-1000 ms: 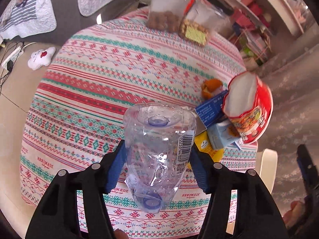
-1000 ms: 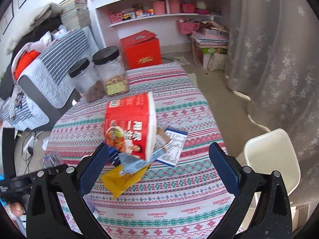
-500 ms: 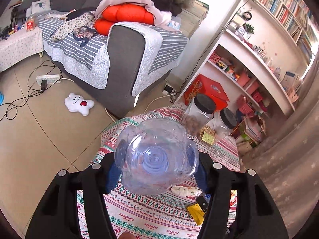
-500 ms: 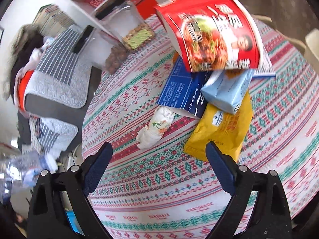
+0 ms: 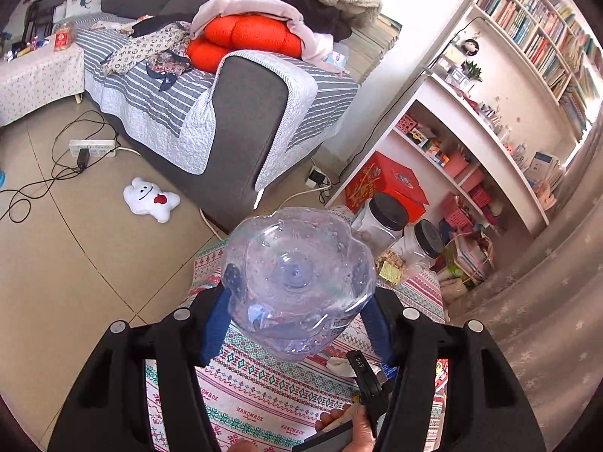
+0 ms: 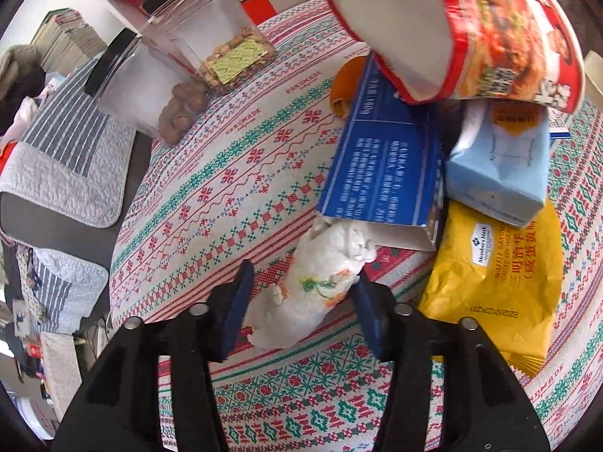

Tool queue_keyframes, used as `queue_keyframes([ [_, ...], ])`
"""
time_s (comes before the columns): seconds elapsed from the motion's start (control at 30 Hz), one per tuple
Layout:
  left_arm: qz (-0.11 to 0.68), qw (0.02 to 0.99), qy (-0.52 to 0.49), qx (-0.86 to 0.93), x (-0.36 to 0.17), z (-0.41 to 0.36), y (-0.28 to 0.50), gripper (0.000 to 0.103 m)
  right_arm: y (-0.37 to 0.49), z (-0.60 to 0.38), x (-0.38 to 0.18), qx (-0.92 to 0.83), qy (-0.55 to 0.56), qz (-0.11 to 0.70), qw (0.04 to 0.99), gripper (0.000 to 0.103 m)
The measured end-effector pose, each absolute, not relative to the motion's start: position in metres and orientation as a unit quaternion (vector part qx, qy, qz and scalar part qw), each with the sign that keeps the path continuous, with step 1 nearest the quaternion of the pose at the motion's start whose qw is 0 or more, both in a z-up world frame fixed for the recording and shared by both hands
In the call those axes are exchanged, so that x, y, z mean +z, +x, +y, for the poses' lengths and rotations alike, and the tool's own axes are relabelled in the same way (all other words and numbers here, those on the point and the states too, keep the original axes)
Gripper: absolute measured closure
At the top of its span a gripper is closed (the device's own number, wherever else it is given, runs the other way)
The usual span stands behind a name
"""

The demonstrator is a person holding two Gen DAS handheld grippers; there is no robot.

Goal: Collect trash
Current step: 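Grasp the white wrapped tissue with the right gripper while the left lifts the bottle, then carry the tissue over the white bin and open the right gripper while the left carries the bottle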

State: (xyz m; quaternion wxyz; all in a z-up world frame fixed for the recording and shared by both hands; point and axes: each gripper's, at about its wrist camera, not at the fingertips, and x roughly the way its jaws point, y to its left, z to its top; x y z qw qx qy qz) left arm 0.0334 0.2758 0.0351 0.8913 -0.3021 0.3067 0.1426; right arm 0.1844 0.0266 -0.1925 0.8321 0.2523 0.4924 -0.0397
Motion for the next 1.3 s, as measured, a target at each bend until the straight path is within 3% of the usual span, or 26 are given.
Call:
queue_keyframes([
  [0.13,0.308,0.888,-0.306,0.150,0.033,0.280,0.032,0.043,0.185,0.037,-0.187,-0.006,0.237,0.493,0.837,0.073],
  [0.33,0.303,0.888,-0.303,0.168,0.033,0.286,0.027,0.043,0.180,0.071,-0.147,0.085,0.184,0.459,0.865,0.074],
  [0.8,0.275,0.903,-0.278,0.177,0.039,0.267,0.031,0.043,0.140,0.059,0.008,0.181,0.082,0.273,0.941,0.074],
  [1.3,0.219,0.938,-0.223,0.153,0.053,0.190,0.043,0.043,0.088,-0.023,0.049,0.114,0.057,0.180,0.975,0.074],
])
